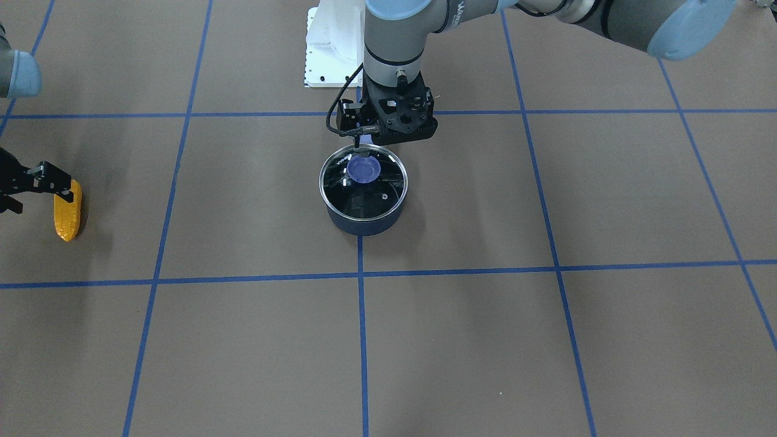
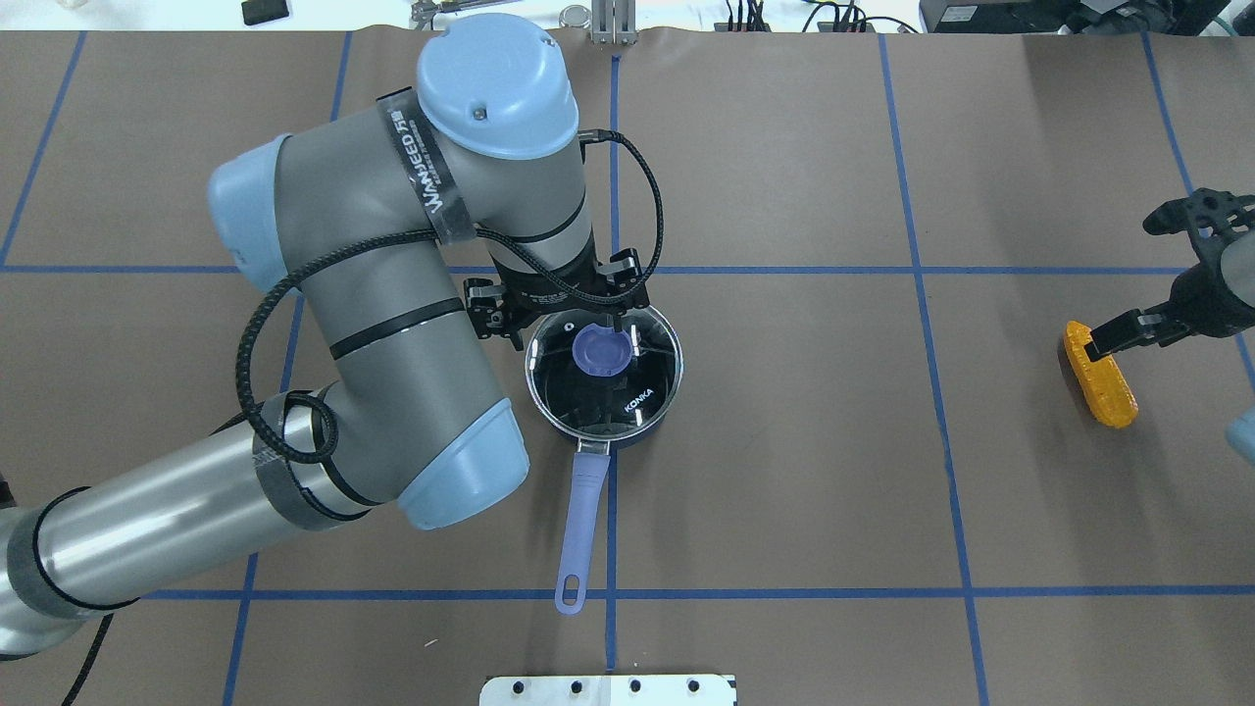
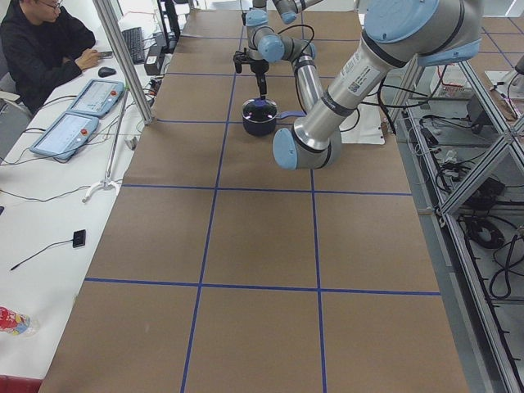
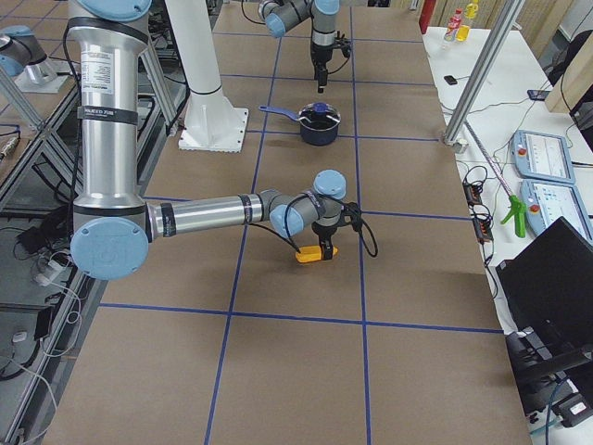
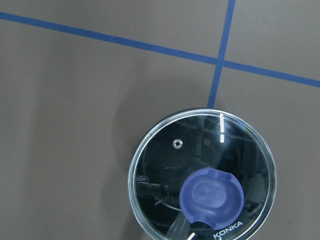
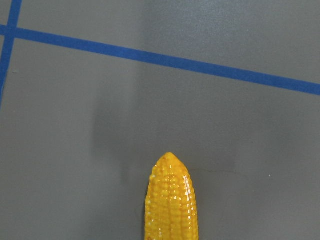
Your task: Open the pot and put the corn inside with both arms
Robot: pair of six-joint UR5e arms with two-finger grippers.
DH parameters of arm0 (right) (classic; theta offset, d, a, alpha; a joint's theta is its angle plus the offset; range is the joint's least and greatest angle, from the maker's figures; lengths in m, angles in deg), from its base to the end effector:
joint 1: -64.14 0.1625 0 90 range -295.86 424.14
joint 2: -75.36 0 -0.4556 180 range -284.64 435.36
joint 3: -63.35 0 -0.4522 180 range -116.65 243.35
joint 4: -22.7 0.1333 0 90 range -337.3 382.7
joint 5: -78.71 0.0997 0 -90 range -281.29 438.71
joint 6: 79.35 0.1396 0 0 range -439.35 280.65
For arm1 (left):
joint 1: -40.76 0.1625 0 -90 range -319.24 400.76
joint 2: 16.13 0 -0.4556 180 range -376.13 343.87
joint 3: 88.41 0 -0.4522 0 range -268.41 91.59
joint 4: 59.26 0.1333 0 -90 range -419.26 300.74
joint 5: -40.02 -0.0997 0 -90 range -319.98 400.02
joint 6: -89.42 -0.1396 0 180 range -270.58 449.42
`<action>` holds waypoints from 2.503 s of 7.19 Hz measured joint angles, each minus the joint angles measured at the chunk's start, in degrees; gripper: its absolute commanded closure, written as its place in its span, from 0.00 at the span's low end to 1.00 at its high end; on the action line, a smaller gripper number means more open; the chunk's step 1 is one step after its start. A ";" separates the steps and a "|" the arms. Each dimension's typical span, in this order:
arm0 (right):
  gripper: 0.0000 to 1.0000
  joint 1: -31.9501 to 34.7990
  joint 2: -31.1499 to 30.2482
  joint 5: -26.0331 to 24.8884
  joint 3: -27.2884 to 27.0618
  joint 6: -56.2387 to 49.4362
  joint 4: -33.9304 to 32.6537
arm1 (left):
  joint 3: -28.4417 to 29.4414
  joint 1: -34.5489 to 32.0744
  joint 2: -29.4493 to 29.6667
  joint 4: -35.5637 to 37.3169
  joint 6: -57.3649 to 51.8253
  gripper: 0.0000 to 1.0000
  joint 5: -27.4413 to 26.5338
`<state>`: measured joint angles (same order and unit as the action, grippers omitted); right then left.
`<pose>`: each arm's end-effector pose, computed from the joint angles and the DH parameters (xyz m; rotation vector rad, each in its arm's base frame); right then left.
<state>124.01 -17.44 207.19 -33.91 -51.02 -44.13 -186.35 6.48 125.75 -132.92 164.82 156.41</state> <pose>-0.2447 -0.5142 0.6330 0.0833 -0.8014 -0.1916 0.5748 -0.4780 0.0750 -0.0905 0.8593 -0.1472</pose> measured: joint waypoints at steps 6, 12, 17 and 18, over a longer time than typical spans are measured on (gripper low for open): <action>0.00 -1.22 -0.16 -0.24 0.43 -0.06 0.21 | 4.18 0.96 -0.44 -6.12 -4.87 0.01 -0.01; 0.00 -2.20 -0.11 -0.24 1.17 -0.46 0.30 | 8.42 2.03 -0.47 -12.44 -4.71 0.02 0.05; 0.20 -3.62 0.34 -0.93 2.45 -0.72 0.30 | 8.64 2.02 -0.64 -12.65 -4.88 0.05 0.07; 0.42 -4.24 0.82 -1.59 3.10 -0.73 0.30 | 8.64 2.03 -0.64 -12.65 -4.90 0.05 0.07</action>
<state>119.77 -16.62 205.60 -30.81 -51.74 -43.83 -177.71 8.51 125.11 -145.57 159.92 156.47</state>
